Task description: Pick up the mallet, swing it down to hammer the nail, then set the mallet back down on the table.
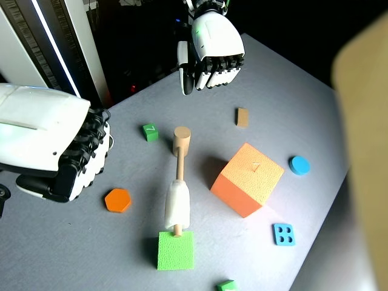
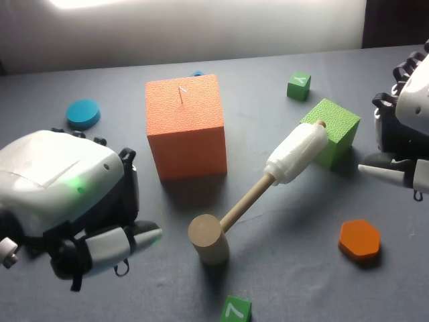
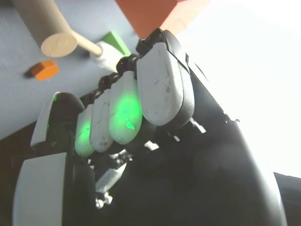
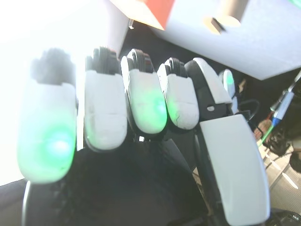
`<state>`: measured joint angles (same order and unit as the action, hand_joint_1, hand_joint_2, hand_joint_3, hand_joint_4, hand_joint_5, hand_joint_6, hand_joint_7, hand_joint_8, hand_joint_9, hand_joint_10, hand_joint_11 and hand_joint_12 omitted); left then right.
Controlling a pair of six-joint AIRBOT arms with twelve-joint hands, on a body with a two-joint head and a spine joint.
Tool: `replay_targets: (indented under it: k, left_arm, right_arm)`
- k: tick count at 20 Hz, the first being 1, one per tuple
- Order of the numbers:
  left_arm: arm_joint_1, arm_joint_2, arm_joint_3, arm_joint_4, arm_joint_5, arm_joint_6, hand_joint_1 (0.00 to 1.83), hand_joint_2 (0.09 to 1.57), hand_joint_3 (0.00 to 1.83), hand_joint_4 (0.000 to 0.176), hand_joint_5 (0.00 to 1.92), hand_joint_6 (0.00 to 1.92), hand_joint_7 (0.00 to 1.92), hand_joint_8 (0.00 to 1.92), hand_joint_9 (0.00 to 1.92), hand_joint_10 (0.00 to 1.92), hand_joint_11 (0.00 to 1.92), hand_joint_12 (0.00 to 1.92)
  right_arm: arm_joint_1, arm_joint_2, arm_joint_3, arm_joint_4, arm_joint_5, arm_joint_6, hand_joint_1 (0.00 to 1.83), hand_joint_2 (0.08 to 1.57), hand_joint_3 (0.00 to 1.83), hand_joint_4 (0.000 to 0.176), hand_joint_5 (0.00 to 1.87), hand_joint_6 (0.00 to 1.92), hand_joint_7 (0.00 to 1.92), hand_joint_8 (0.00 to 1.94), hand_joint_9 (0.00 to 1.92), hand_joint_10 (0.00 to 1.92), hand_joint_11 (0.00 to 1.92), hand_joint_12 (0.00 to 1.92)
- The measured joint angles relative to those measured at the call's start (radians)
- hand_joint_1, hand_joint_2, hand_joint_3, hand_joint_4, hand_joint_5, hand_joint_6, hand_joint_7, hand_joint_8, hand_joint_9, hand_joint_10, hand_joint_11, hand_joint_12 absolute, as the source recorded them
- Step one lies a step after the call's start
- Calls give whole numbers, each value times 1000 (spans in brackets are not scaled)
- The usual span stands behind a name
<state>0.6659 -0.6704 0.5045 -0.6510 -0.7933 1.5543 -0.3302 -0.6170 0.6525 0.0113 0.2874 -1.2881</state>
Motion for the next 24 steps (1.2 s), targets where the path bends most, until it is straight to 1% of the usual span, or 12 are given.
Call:
replay_targets:
  k: [1,2,6,7,9,11,13,16,18,20,23,24]
  left_arm:
    - [0,0,8,15,5,-11,0,1272,49,0,0,4,0,1,0,0,0,2]
    - [0,0,13,16,11,-18,0,1293,26,0,0,0,0,0,0,0,0,0]
    - [4,0,23,55,40,-55,0,1293,19,0,0,0,0,0,0,0,0,0]
    - [4,0,31,76,38,-74,0,1298,20,0,0,0,0,0,0,0,0,0]
    - [6,0,42,110,56,-118,0,1306,21,0,0,0,0,0,0,0,0,0]
    - [13,0,63,206,89,-184,0,1303,17,0,0,0,0,0,0,0,0,0]
    - [14,0,97,329,128,-284,0,1293,11,0,0,0,0,0,0,0,0,0]
    - [38,0,161,511,159,-455,0,1291,8,0,0,0,0,0,0,0,0,0]
    - [49,0,204,600,167,-536,0,1288,6,0,0,0,0,0,0,0,0,0]
    - [49,0,236,638,173,-572,0,1298,10,0,0,0,0,0,0,0,0,0]
    - [31,0,274,718,195,-620,0,1300,9,0,0,0,0,0,0,0,0,0]
    - [25,0,286,752,209,-644,0,1306,11,0,0,0,0,0,0,0,0,0]
  right_arm:
    - [0,-5,0,1,0,-1,0,1106,60,0,83,19,64,15,19,19,0,69]
    - [0,-8,0,1,-2,-8,0,1117,20,0,71,2,43,3,3,1,0,0]
    - [-8,-25,0,13,-5,-11,0,1113,11,0,34,0,9,1,0,0,0,0]
    - [-8,-24,-2,55,1,-37,8,1110,8,0,30,0,3,0,0,0,0,0]
    - [-8,-25,1,71,-5,-50,59,1090,0,0,29,0,3,1,0,0,0,0]
    - [-8,-27,6,76,-7,-53,208,1074,0,0,5,0,0,0,0,0,0,0]
    - [-8,-35,15,87,-7,-53,453,1095,0,0,0,0,0,0,0,0,0,0]
    - [4,-53,27,92,-18,-51,844,1039,0,0,0,0,0,0,0,0,0,0]
    - [27,-75,47,90,-51,-47,984,984,0,0,0,0,0,0,0,0,0,0]
    - [72,-106,87,90,-139,-26,1013,1018,0,0,0,0,0,0,0,0,0,0]
    - [87,-135,148,90,-246,-21,1089,1008,0,0,0,0,0,0,0,0,0,0]
    - [114,-150,169,90,-314,-21,1134,976,0,0,0,0,0,0,0,0,4,2]
